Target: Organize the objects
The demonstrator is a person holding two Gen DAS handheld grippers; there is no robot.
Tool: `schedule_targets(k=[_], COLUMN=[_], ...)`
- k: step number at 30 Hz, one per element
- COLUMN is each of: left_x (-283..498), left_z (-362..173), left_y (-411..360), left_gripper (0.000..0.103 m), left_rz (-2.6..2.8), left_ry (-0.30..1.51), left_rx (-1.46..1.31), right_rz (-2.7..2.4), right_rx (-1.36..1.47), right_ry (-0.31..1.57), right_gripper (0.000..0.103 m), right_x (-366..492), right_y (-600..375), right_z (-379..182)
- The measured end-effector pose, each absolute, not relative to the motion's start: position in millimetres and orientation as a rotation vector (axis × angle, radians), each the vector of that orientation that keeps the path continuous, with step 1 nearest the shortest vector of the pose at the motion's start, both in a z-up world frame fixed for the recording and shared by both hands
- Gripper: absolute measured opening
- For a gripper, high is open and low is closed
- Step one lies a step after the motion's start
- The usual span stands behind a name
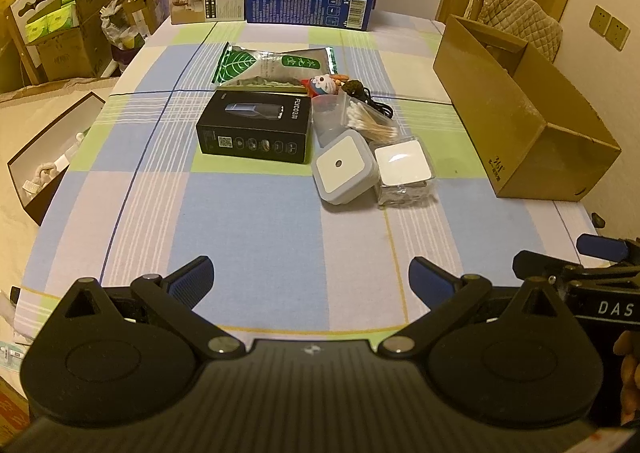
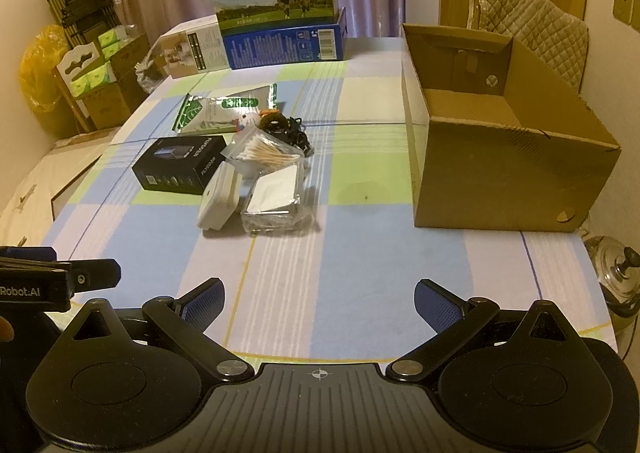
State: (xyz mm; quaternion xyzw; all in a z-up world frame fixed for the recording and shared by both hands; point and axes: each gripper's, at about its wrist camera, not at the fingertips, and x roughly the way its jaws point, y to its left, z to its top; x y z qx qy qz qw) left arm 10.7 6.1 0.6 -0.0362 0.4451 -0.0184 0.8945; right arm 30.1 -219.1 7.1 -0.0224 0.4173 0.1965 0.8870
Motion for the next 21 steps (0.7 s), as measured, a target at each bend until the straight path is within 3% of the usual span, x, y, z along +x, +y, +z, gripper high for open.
schedule_targets(k=[10,12,14,21], left_x=[39,50,61,95], left_z=[0,0,-1,-11], left_y=[17,21,24,36], left_gripper=[0.102,0.102,0.102,0.102], left_rz=[-0.048,-0.058,-0.062,-0.063], left_ry=[0.915,0.911,0.911,0.921], left_rx=[-0.073,-0.075,-0.083,-0.109], right_rz=[0.485,0.491,0.511,0.572], right_rx=[-0.04,-0.061,-0.068,-0.094], right_ry=[0.852,0.845,0.848,0.863], right_gripper=[0.099,0.095,0.084,0.08], right_x=[50,57,66,99], right_y=[-206,-199,-192,-169], right_z=[-1,-5,-9,-33])
